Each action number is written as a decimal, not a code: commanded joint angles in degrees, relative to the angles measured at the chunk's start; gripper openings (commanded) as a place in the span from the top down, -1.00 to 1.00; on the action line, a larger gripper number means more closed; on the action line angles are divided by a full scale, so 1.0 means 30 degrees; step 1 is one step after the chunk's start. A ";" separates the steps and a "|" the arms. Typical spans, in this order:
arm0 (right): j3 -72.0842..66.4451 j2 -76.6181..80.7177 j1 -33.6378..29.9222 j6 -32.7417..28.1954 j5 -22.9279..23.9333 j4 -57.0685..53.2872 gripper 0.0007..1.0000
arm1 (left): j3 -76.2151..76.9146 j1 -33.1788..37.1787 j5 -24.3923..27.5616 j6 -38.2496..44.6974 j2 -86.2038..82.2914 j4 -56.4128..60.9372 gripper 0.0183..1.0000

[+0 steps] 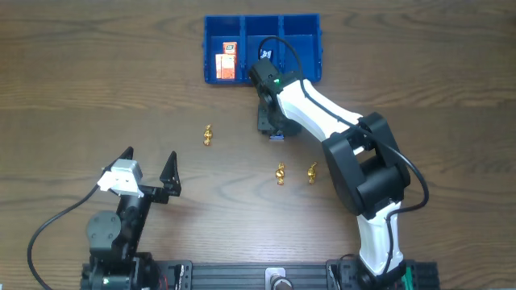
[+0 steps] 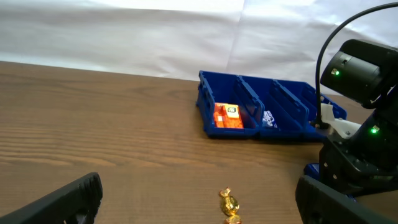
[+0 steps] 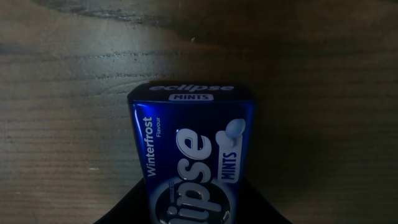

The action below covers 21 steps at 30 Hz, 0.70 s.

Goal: Sort Candies Into Trays

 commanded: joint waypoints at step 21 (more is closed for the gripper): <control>1.5613 0.4707 -0.0918 -0.2492 0.3330 -0.1668 0.52 | -0.0437 0.0066 0.0342 0.0204 -0.0124 -0.0525 -1.00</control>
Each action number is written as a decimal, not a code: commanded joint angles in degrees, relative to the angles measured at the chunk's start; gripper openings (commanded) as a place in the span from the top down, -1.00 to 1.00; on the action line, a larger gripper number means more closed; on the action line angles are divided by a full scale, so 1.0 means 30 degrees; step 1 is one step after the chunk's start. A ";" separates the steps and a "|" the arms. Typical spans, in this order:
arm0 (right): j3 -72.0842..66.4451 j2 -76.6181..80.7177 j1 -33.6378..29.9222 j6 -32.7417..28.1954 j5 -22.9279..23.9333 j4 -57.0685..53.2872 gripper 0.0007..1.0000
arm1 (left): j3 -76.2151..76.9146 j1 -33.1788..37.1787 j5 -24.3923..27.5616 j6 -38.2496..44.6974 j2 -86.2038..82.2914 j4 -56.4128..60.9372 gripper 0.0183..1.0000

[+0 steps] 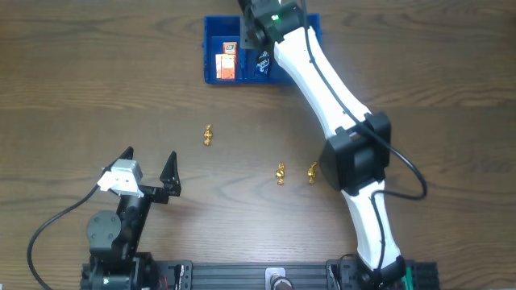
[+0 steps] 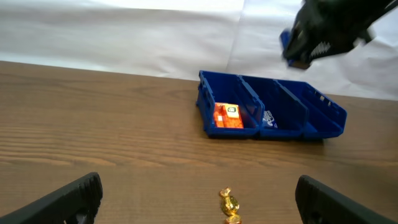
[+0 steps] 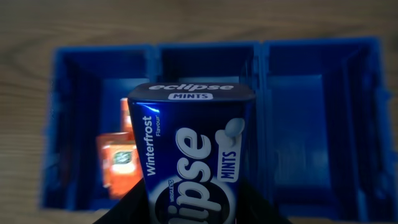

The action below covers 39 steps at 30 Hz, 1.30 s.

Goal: Sort Candies Into Trays

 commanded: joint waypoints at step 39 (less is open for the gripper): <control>-0.0954 0.2900 0.7220 0.6317 -0.2346 -0.5574 -0.83 | -0.0437 0.0066 0.0342 0.0204 -0.0124 -0.0525 -0.99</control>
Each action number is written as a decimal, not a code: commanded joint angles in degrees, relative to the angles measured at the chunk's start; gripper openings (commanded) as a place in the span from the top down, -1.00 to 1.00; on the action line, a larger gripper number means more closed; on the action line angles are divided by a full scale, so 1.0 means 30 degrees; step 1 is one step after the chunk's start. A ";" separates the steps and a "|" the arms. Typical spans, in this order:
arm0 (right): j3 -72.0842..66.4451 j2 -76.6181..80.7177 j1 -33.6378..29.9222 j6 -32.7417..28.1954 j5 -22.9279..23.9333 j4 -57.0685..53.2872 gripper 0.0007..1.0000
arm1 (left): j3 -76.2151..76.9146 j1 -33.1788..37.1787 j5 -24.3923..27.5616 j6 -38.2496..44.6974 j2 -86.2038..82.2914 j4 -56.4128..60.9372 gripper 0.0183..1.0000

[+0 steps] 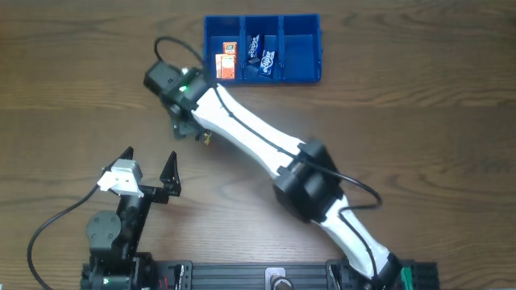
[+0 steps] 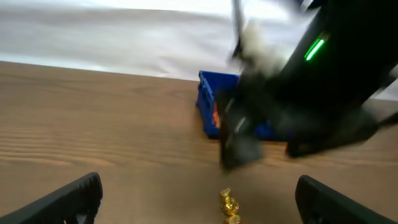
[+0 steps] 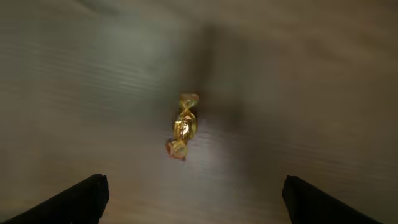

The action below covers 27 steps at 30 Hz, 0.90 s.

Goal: Sort Candies Into Trays

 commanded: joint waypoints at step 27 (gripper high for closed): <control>-0.0022 0.2594 -0.0918 0.0714 -0.1625 0.1588 0.71 | -0.0437 0.0066 0.0342 0.0204 -0.0124 -0.0525 -1.00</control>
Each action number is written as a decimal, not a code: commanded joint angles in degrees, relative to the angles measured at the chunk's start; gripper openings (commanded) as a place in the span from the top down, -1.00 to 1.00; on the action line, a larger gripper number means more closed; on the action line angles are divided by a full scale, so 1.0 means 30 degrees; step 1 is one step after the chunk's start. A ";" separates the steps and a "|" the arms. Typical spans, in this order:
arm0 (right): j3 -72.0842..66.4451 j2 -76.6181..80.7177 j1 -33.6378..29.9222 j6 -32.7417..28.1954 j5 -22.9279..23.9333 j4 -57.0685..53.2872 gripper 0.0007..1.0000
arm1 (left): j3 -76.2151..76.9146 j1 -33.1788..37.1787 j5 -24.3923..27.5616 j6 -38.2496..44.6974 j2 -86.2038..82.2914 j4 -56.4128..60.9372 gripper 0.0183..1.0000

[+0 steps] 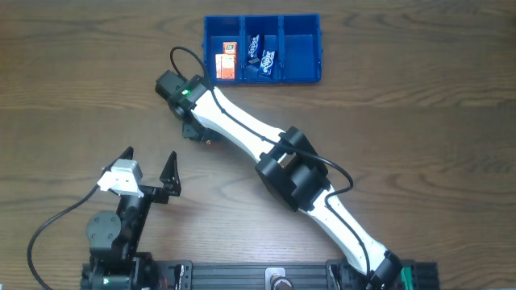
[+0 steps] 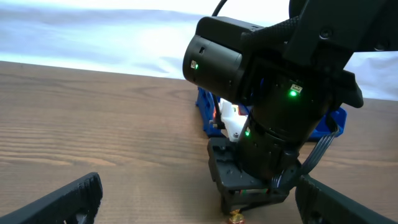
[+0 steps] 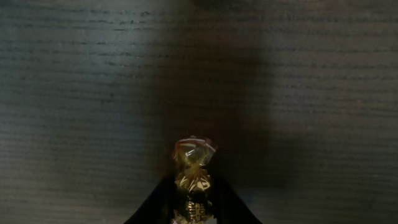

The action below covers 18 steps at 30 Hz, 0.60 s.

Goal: Sort Candies Into Trays

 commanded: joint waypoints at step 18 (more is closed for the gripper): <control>0.0036 -0.4197 -0.9894 -0.8561 0.3330 0.2127 0.73 | -0.0437 0.0066 0.0342 0.0204 -0.0124 -0.0525 -0.99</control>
